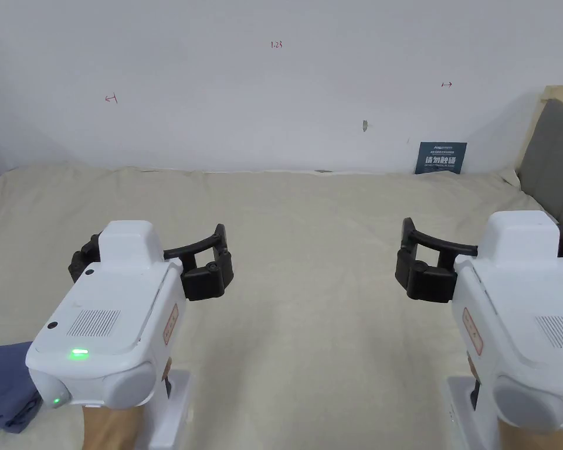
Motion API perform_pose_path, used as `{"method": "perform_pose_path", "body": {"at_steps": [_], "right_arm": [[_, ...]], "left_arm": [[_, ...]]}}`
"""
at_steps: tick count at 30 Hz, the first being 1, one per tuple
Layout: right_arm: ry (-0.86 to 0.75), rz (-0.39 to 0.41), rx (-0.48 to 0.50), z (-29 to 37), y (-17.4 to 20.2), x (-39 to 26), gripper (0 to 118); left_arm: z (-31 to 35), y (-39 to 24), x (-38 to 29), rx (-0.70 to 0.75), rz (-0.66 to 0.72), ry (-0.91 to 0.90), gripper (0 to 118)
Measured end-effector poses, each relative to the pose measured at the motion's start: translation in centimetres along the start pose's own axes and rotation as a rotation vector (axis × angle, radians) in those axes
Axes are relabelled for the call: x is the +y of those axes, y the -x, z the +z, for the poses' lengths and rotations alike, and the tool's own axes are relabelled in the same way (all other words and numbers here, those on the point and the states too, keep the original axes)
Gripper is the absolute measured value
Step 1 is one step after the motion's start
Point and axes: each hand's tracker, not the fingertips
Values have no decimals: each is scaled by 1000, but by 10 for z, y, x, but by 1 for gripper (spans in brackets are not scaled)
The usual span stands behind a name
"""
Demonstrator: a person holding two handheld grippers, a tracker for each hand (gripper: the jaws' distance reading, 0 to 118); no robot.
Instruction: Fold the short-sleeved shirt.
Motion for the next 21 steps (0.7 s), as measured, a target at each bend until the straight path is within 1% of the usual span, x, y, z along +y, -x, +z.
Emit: {"method": "perform_pose_path", "body": {"at_steps": [21], "right_arm": [[-4, -2, 7, 1, -2, 2, 118]], "left_arm": [[-1, -2, 0, 3, -9, 5, 118]]}}
